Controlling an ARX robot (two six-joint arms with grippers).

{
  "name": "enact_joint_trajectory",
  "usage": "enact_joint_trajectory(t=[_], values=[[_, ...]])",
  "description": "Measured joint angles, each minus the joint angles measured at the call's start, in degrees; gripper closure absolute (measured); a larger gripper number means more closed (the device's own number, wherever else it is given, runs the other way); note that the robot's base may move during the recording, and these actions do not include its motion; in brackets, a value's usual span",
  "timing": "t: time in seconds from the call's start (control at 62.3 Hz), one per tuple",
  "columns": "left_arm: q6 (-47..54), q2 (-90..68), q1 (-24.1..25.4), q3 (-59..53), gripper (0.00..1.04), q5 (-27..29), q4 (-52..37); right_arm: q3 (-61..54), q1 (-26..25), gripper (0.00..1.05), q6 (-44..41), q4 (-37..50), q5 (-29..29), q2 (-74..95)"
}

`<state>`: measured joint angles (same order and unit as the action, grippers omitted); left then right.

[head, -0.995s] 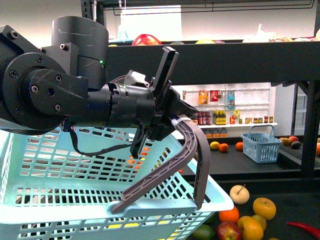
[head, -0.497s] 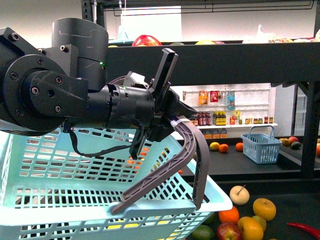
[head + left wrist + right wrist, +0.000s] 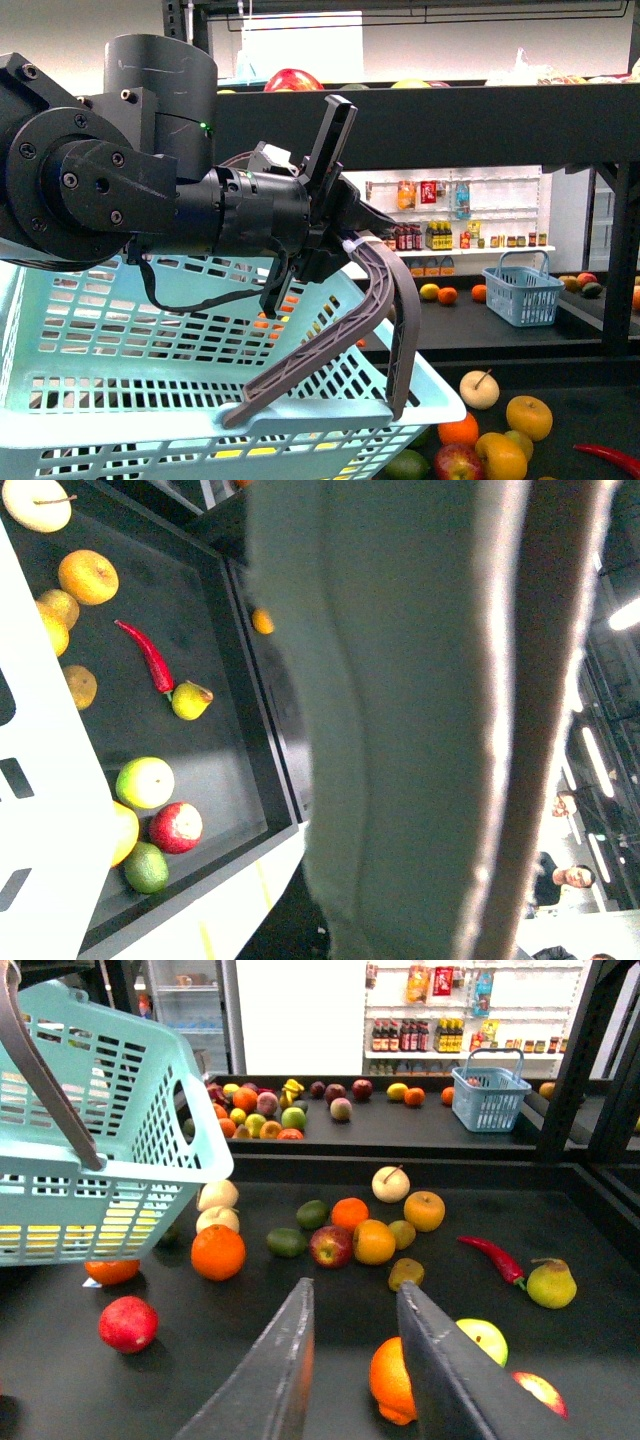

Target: Pick lemon from shelf

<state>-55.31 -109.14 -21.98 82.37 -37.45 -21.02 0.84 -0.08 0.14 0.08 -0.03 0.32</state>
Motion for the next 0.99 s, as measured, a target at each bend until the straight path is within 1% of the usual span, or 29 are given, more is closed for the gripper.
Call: enact_joint_trajectory(t=[0.064, 0.209, 0.225, 0.321, 0.353, 0.385, 0.417, 0.433, 0.497, 0.61, 0.722, 0.85, 0.947, 0.995], values=[[0.0, 0.0, 0.0, 0.0, 0.98, 0.0, 0.0, 0.0, 0.0, 0.61, 0.0, 0.0, 0.0, 0.0], [0.0, 0.0, 0.0, 0.0, 0.98, 0.0, 0.0, 0.0, 0.0, 0.38, 0.0, 0.0, 0.0, 0.0], [0.0, 0.0, 0.0, 0.0, 0.98, 0.0, 0.0, 0.0, 0.0, 0.34, 0.0, 0.0, 0.0, 0.0], [0.0, 0.0, 0.0, 0.0, 0.98, 0.0, 0.0, 0.0, 0.0, 0.21, 0.0, 0.0, 0.0, 0.0], [0.0, 0.0, 0.0, 0.0, 0.98, 0.0, 0.0, 0.0, 0.0, 0.15, 0.0, 0.0, 0.0, 0.0], [-0.4, 0.0, 0.0, 0.0, 0.98, 1.2, -0.2, 0.0, 0.0, 0.11, 0.0, 0.0, 0.0, 0.0], [-1.3, 0.0, -0.1, -0.2, 0.98, 4.0, -1.6, 0.0, 0.0, 0.07, 0.0, 0.0, 0.0, 0.0], [-2.4, 0.0, -0.2, -0.3, 0.98, 6.1, -2.5, 0.0, 0.0, 0.06, 0.0, 0.0, 0.0, 0.0], [-4.6, 0.0, -0.2, -0.3, 0.98, 12.1, -4.4, 0.0, 0.0, 0.08, 0.0, 0.0, 0.0, 0.0], [-6.8, 0.0, 1.3, -0.6, 0.98, 16.7, -8.4, 0.0, 0.0, 0.07, 0.0, 0.0, 0.0, 0.0], [-11.1, 0.0, 4.5, -2.5, 0.98, 22.1, -15.5, 0.0, 0.0, 0.07, 0.0, 0.0, 0.0, 0.0], [-16.0, 0.0, 9.8, -5.7, 0.98, 25.9, -23.6, 0.0, 0.0, 0.07, 0.0, 0.0, 0.0, 0.0], [-19.5, 0.0, 14.5, -8.1, 0.98, 26.6, -28.1, 0.0, 0.0, 0.07, 0.0, 0.0, 0.0, 0.0], [-22.0, 0.0, 18.2, -9.7, 0.98, 26.1, -30.8, 0.0, 0.0, 0.07, 0.0, 0.0, 0.0, 0.0]])
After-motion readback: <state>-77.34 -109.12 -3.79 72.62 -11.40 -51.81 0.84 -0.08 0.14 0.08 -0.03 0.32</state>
